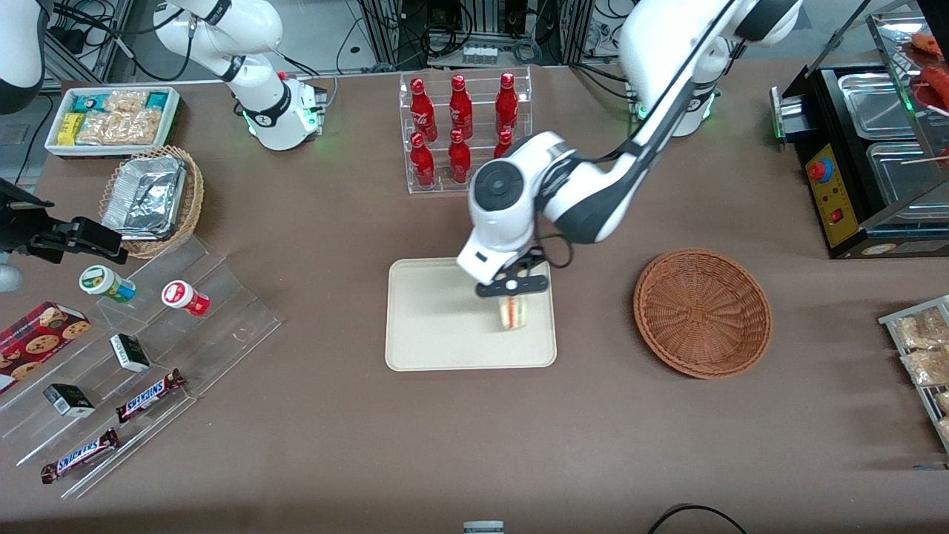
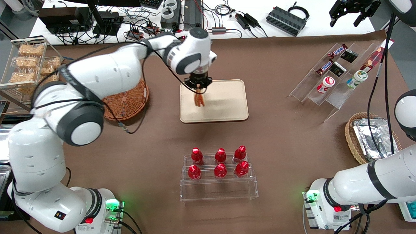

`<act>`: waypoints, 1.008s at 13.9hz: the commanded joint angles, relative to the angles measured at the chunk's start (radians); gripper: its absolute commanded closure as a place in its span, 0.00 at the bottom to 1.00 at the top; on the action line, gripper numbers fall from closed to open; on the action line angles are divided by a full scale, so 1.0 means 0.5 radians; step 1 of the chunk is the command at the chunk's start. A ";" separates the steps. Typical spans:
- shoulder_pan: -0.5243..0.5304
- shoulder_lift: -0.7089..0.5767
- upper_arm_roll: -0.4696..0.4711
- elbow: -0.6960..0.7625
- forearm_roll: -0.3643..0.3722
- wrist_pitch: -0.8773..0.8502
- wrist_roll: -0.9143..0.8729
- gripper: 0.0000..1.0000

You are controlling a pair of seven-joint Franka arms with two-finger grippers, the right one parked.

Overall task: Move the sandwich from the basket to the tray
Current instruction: 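Lift the sandwich and carry it over the cream tray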

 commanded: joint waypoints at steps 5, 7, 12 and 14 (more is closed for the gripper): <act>-0.235 0.375 0.037 0.348 0.203 0.054 -0.141 1.00; -0.244 0.397 0.037 0.348 0.206 0.060 -0.147 1.00; -0.263 0.428 0.040 0.366 0.230 0.103 -0.144 0.47; -0.256 0.406 0.040 0.366 0.230 0.097 -0.144 0.02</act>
